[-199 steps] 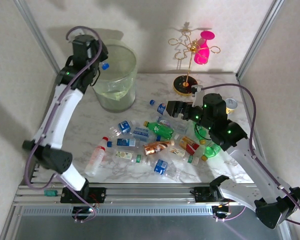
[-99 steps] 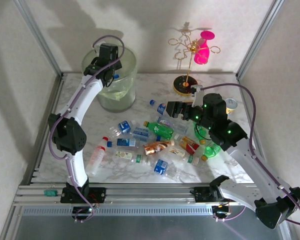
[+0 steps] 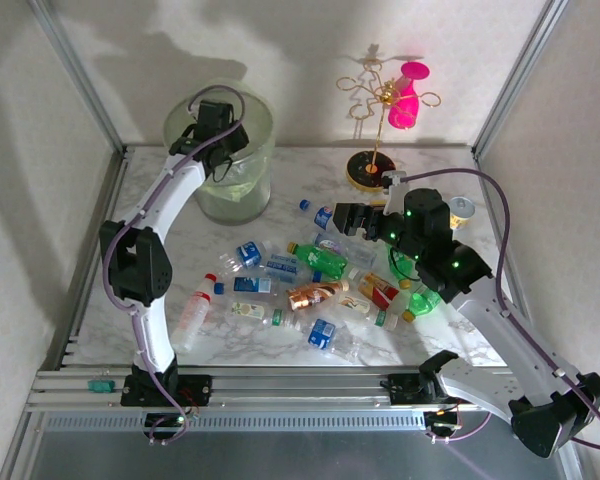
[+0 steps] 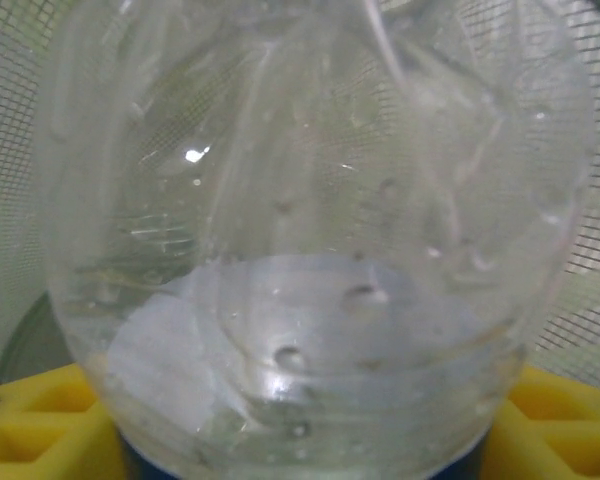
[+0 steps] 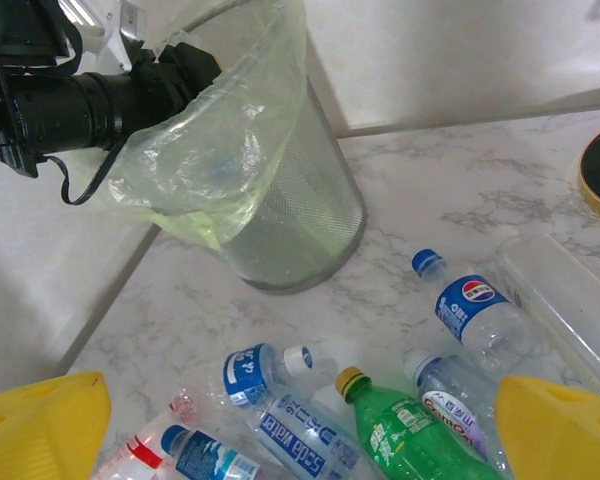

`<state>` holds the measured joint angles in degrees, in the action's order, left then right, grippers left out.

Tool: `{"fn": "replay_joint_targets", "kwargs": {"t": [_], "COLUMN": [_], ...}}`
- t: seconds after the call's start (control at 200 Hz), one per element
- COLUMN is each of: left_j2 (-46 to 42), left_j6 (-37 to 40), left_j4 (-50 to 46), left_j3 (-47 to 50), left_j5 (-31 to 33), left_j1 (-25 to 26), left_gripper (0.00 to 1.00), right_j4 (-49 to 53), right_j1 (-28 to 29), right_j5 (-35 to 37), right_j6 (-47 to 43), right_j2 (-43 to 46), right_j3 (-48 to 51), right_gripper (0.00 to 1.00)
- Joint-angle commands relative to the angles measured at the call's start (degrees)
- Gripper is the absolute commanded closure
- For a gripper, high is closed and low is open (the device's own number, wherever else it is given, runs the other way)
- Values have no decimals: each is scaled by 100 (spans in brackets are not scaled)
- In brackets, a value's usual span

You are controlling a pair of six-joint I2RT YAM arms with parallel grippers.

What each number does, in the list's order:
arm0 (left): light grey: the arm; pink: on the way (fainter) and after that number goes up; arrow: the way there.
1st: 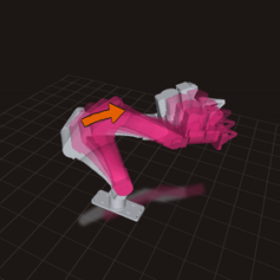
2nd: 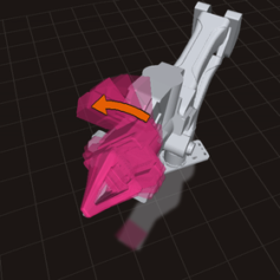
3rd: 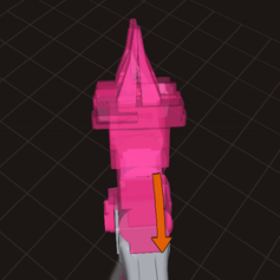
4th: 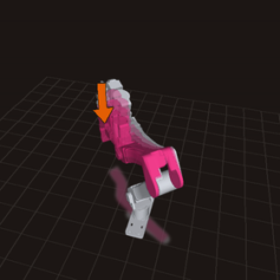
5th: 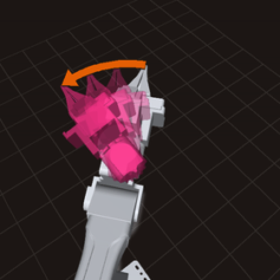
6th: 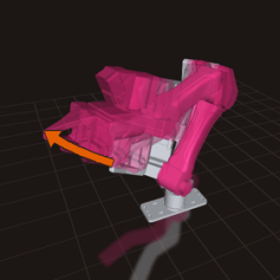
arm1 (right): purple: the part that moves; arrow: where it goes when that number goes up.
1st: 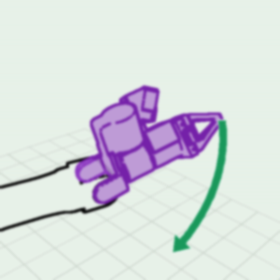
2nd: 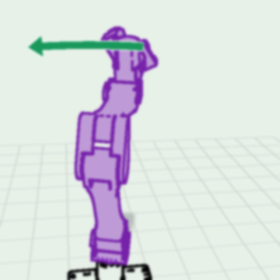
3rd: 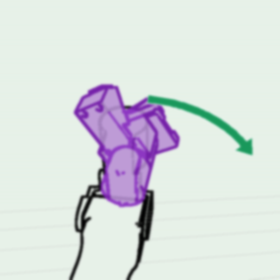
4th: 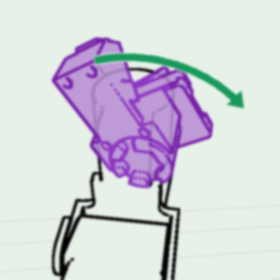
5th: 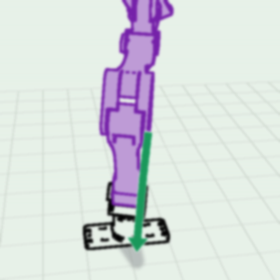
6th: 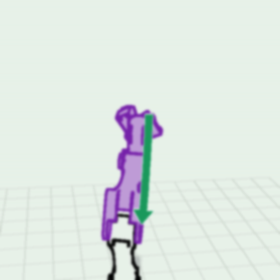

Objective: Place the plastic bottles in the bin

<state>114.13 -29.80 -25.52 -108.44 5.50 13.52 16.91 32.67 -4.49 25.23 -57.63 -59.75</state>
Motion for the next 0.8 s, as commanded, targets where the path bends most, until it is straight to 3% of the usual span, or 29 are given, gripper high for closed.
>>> {"fn": "replay_joint_targets", "kwargs": {"t": [0.0, 0.456, 0.796], "left_j2": [134, -130, -1232], "left_j6": [-67, -90, -46], "left_j4": [-67, -98, -164], "left_j3": [-113, -146, 31], "left_j5": [-178, -312, -251], "left_j1": [-88, -86, 156], "left_gripper": [35, 30, 30], "right_j4": [-129, 28, 180], "right_j1": [22, 33, 30], "right_j5": [150, 198, 208], "right_j6": [-10, 122, 174], "right_j2": [100, 150, 259], "right_j3": [68, -73, -169], "right_gripper": [1, 2, 1]}}
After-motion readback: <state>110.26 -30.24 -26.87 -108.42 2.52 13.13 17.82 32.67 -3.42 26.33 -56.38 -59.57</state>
